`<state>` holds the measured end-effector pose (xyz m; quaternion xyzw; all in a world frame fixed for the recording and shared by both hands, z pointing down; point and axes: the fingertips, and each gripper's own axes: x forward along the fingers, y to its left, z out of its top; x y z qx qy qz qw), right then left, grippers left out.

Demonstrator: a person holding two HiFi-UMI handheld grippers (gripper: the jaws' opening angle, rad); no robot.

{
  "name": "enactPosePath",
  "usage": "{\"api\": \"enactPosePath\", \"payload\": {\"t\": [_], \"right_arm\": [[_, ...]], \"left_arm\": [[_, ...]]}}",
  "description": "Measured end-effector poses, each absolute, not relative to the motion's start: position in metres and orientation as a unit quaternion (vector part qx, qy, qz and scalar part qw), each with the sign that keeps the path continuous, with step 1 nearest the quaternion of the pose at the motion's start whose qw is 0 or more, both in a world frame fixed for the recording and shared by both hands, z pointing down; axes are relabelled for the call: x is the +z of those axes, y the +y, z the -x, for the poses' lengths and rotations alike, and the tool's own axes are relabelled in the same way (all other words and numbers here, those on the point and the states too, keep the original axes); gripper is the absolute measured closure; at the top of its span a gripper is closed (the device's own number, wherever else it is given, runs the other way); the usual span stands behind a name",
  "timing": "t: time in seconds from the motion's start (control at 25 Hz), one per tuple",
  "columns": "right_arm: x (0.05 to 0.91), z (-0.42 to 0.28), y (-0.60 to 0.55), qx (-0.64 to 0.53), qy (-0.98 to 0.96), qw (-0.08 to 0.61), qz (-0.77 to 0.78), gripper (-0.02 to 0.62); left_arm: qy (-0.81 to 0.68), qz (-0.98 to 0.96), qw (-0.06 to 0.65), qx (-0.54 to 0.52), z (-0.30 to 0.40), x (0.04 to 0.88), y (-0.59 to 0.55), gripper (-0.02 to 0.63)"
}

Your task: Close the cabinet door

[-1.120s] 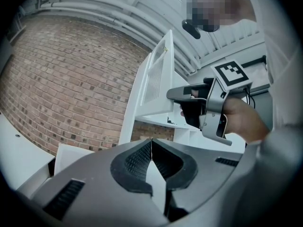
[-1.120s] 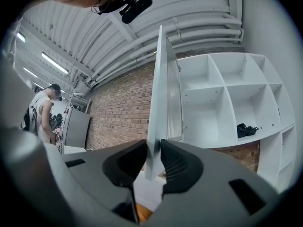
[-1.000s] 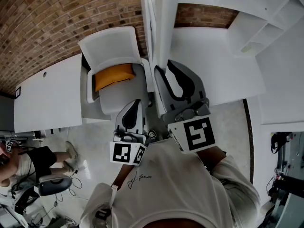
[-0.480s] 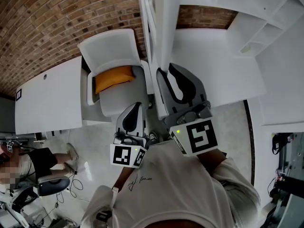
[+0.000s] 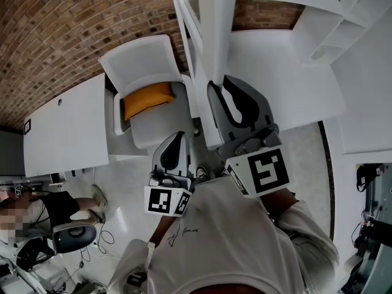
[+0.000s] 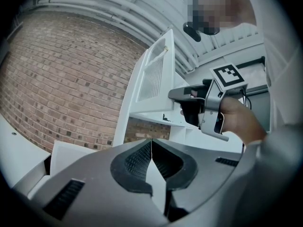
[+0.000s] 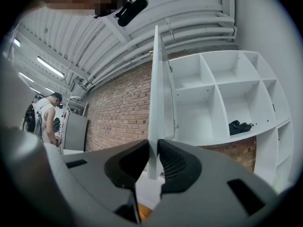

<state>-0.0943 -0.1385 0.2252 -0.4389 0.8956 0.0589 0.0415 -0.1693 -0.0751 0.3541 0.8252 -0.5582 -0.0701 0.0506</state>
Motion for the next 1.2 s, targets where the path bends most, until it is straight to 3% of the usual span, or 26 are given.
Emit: {"api": "enactPosePath", "payload": {"t": [1.2], "right_arm": [[0.227,0.056,-0.150,0.045,0.891,0.046,0.450,0.526]], "left_arm": [[-0.548,-0.832,0.056,-0.065,0.153,0.357,-0.081,0.589]]}}
